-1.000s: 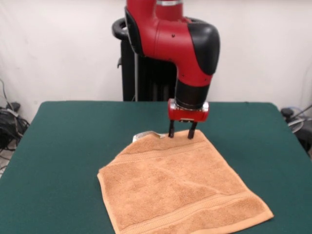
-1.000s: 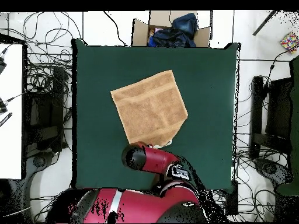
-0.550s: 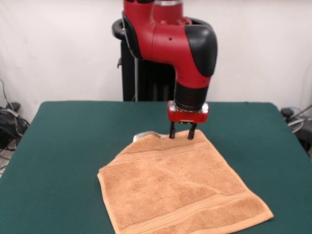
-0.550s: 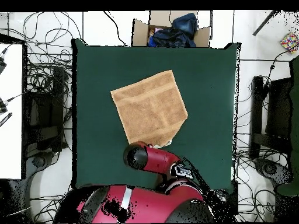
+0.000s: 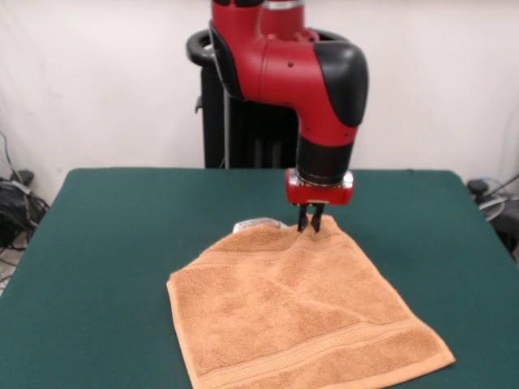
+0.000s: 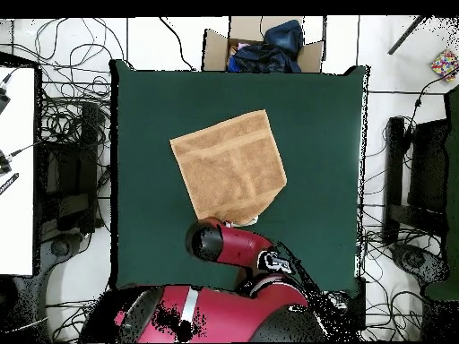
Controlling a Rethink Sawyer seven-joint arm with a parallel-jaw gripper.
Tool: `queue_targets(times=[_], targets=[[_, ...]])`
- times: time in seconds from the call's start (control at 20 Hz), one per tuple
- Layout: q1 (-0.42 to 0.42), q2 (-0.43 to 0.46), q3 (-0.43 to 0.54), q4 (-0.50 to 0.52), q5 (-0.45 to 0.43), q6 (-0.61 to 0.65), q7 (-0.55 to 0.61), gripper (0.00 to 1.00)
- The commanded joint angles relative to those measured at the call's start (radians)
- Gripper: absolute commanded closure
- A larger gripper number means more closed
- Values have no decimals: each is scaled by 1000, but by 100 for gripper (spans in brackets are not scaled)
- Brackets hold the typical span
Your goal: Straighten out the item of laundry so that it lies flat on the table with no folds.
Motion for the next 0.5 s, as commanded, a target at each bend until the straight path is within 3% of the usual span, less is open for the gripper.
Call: queue_targets(times=[0.05,0.5], targets=[[6,206,197,-71,78,-197,309,100],[-98,306,391,11,93,-263,400,100]])
